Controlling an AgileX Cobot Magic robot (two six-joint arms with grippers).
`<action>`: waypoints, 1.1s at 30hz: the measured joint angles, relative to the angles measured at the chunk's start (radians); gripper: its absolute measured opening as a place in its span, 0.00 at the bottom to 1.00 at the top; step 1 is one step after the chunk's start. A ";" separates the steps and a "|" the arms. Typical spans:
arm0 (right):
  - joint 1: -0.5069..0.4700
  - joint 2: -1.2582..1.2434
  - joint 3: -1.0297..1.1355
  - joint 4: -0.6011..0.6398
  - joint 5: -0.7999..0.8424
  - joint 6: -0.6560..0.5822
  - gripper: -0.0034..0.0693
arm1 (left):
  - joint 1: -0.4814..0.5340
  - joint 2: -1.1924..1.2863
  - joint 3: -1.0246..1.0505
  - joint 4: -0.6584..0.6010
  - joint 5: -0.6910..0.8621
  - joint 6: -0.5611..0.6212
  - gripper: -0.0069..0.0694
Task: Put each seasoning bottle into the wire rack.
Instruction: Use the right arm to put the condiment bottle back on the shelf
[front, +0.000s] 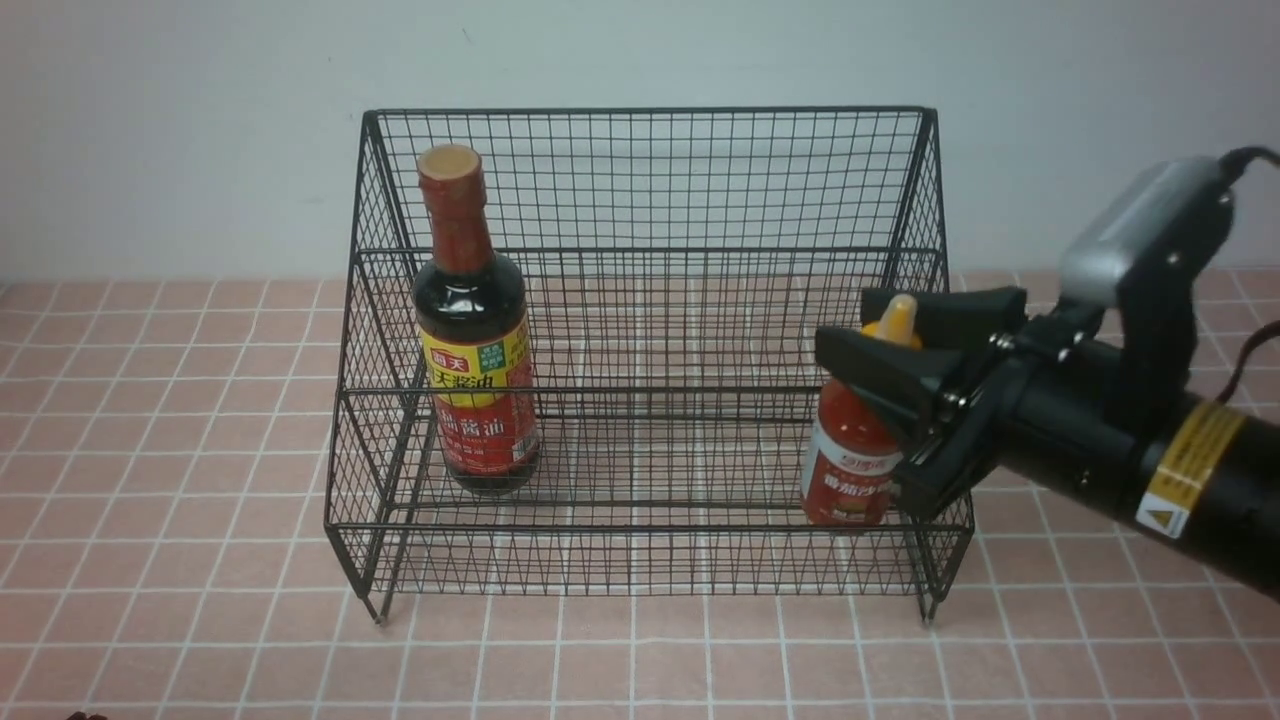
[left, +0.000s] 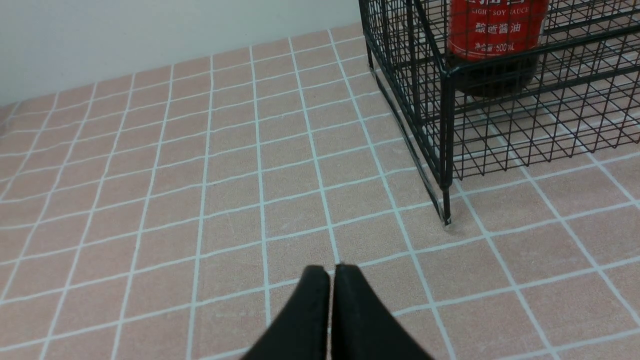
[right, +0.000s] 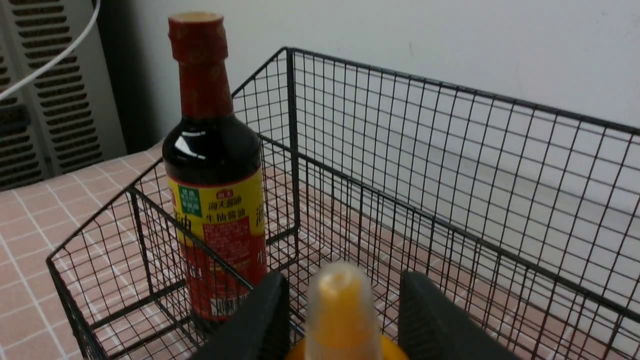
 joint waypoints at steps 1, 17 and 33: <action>0.001 0.003 0.000 0.001 -0.003 -0.001 0.41 | 0.000 0.000 0.000 0.000 0.000 0.000 0.08; 0.002 0.144 -0.006 0.009 -0.038 -0.013 0.41 | 0.000 0.000 0.000 0.000 0.001 0.000 0.08; 0.003 0.047 -0.008 0.091 0.023 -0.010 0.63 | 0.000 0.000 0.000 0.000 0.001 0.000 0.08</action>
